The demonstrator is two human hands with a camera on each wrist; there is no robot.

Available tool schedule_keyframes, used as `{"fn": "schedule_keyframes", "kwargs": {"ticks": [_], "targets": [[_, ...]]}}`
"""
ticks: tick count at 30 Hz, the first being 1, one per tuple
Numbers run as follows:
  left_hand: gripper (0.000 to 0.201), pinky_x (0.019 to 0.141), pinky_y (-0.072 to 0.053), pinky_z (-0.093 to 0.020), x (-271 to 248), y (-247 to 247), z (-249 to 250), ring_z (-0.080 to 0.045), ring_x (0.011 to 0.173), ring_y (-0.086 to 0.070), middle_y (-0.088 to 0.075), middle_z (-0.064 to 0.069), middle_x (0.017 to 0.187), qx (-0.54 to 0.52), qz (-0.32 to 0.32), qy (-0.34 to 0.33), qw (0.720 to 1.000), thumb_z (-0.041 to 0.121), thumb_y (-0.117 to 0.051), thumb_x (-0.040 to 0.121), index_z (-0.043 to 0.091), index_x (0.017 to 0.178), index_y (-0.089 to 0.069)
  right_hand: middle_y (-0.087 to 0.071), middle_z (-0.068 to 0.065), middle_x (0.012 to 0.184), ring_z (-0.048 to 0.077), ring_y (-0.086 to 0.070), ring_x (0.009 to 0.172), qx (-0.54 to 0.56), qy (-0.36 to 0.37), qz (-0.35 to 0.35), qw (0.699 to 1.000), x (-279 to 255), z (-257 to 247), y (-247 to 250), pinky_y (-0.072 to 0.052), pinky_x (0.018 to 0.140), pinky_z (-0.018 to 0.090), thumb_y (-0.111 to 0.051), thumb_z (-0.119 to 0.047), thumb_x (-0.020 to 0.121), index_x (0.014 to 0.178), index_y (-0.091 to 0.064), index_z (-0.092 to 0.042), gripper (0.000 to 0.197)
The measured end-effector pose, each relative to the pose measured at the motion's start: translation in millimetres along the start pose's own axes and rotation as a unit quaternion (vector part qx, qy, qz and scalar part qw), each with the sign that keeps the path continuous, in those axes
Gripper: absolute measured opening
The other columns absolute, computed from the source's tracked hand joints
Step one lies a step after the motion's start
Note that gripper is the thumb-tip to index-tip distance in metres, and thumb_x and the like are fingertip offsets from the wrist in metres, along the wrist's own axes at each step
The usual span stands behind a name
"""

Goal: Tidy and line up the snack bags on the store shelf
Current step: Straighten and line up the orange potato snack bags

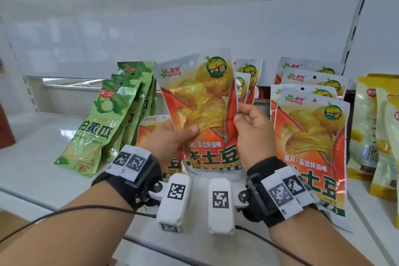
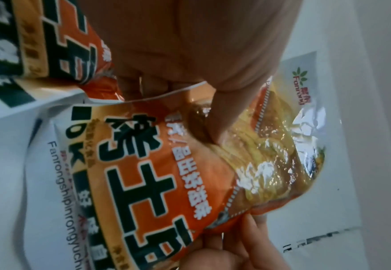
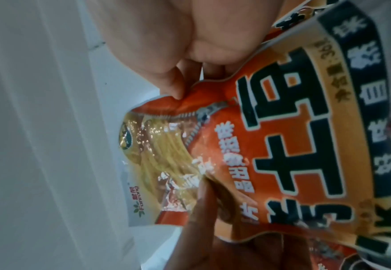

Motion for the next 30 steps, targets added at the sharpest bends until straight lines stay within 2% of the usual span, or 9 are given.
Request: {"fn": "schedule_keyframes", "kwargs": {"ticks": [4,7,12,15,17,19,21,26,30], "targets": [[0.036,0.059,-0.054,-0.032,-2,12,1,-0.023,0.072,-0.072,-0.075,-0.007,0.083,-0.021,0.052,-0.012,0.998,0.028,-0.073,0.065,0.013,0.096,-0.062,-0.071,0.003,0.097,0.024,-0.067,0.094,0.028,-0.074,0.005,0.997,3,23,2,-0.053,0.088,0.048,-0.054,-0.013,0.091,0.094,-0.062,-0.027,0.016],[0.029,0.059,-0.055,-0.035,-5,27,9,-0.024,0.070,-0.072,-0.075,-0.008,0.082,-0.067,0.114,-0.014,0.991,0.024,-0.073,0.072,0.012,0.097,-0.062,-0.065,-0.001,0.103,0.023,-0.062,0.102,0.002,-0.111,0.006,0.994,6,39,5,-0.049,0.094,0.044,-0.059,-0.016,0.087,0.099,-0.058,-0.028,0.017],[0.017,0.056,-0.053,-0.032,-12,59,13,-0.020,0.061,-0.070,-0.074,-0.003,0.074,-0.052,0.187,-0.004,0.981,0.016,-0.072,0.081,0.012,0.095,-0.063,-0.053,-0.003,0.113,0.009,-0.054,0.089,-0.098,-0.132,-0.008,0.986,13,59,8,-0.037,0.065,0.019,-0.062,-0.019,0.086,0.113,-0.050,-0.021,0.030],[0.029,0.055,-0.056,-0.035,-15,78,4,-0.025,0.062,-0.071,-0.075,-0.007,0.076,-0.011,0.207,0.032,0.978,0.016,-0.074,0.079,0.010,0.104,-0.060,-0.044,0.004,0.131,0.012,-0.048,0.088,-0.137,-0.162,-0.023,0.977,13,71,7,-0.036,0.074,0.025,-0.062,-0.019,0.085,0.126,-0.044,-0.019,0.045],[0.053,0.074,-0.057,-0.045,-16,93,0,-0.030,0.080,-0.070,-0.073,-0.012,0.098,0.063,0.228,0.057,0.970,0.026,-0.076,0.078,0.010,0.122,-0.053,-0.047,0.004,0.129,0.009,-0.048,0.079,-0.138,-0.183,-0.033,0.973,13,79,6,-0.038,0.069,0.023,-0.062,-0.017,0.085,0.137,-0.035,-0.013,0.059],[0.080,0.096,-0.047,-0.047,-18,104,-1,-0.034,0.108,-0.060,-0.058,-0.015,0.131,0.171,0.251,0.077,0.950,0.038,-0.074,0.079,0.014,0.143,-0.033,-0.052,-0.006,0.102,0.003,-0.046,0.071,-0.142,-0.199,-0.039,0.969,13,85,7,-0.034,0.056,0.020,-0.061,-0.016,0.085,0.139,-0.032,-0.012,0.061],[0.085,0.097,-0.041,-0.043,-20,104,5,-0.032,0.116,-0.052,-0.046,-0.014,0.142,0.235,0.254,0.056,0.936,0.040,-0.072,0.081,0.019,0.147,-0.022,-0.043,-0.012,0.084,0.002,-0.043,0.069,-0.153,-0.214,-0.042,0.964,13,91,8,-0.030,0.053,0.019,-0.061,-0.016,0.086,0.138,-0.032,-0.012,0.060],[0.054,0.097,-0.047,-0.052,-21,81,26,-0.034,0.113,-0.054,-0.043,-0.012,0.135,0.322,0.229,-0.009,0.919,0.034,-0.067,0.082,0.025,0.131,-0.048,-0.047,-0.010,0.081,0.002,-0.044,0.068,-0.142,-0.234,-0.045,0.961,13,96,8,-0.029,0.052,0.018,-0.063,-0.012,0.085,0.117,-0.036,-0.014,0.042],[0.027,0.091,-0.050,-0.054,-20,52,46,-0.038,0.102,-0.061,-0.062,-0.016,0.114,0.318,0.186,-0.054,0.928,0.039,-0.065,0.076,0.027,0.101,-0.063,-0.051,-0.006,0.091,0.006,-0.045,0.071,-0.147,-0.226,-0.035,0.962,16,94,10,-0.035,0.061,0.016,-0.066,-0.012,0.084,0.133,-0.032,-0.009,0.059]]}}
Point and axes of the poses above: each hand's wrist, its own x-axis towards the middle knuckle, its own y-axis out of the back of the hand, z = x × y, the point moved 9 cm from there along x, towards the middle knuckle
